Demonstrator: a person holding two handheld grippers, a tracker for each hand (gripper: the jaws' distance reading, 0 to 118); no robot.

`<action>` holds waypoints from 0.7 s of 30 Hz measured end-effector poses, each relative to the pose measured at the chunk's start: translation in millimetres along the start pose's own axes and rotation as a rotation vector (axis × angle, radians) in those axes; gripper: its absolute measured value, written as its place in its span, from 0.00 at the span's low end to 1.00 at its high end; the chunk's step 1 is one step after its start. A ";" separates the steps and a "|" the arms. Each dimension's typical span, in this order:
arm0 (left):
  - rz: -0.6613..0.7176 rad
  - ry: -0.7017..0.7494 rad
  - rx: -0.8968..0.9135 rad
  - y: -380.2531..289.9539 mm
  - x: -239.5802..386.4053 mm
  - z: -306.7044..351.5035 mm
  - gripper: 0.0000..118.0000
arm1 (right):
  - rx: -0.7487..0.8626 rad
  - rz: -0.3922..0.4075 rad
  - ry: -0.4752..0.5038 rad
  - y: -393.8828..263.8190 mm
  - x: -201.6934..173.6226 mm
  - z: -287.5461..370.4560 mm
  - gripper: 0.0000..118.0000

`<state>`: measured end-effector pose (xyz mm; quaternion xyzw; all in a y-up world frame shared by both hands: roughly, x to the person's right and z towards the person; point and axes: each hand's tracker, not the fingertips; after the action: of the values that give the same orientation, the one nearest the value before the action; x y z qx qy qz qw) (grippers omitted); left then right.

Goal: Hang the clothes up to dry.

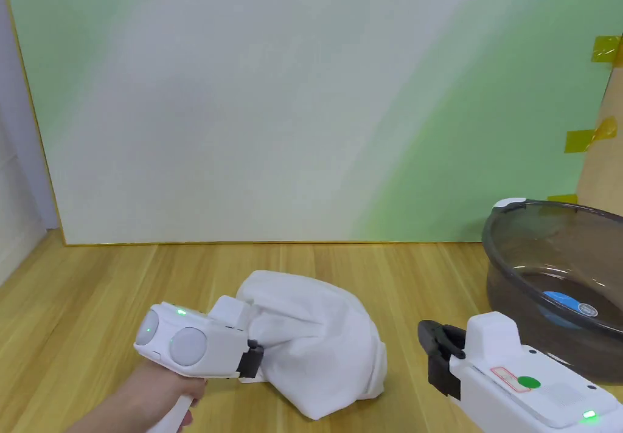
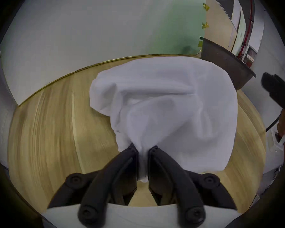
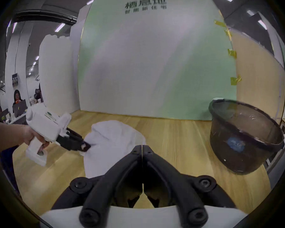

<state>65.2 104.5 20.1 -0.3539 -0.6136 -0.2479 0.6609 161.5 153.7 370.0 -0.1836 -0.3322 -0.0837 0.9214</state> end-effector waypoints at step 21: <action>-0.035 0.057 -0.032 -0.5 -1.0 1.8 0.09 | -0.411 0.222 0.296 -10.8 18.2 -141.7 0.11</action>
<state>63.6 105.4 19.2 -0.3462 -0.5965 -0.2793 0.6680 254.9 87.4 283.8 -0.3876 -0.1479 -0.0737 0.9069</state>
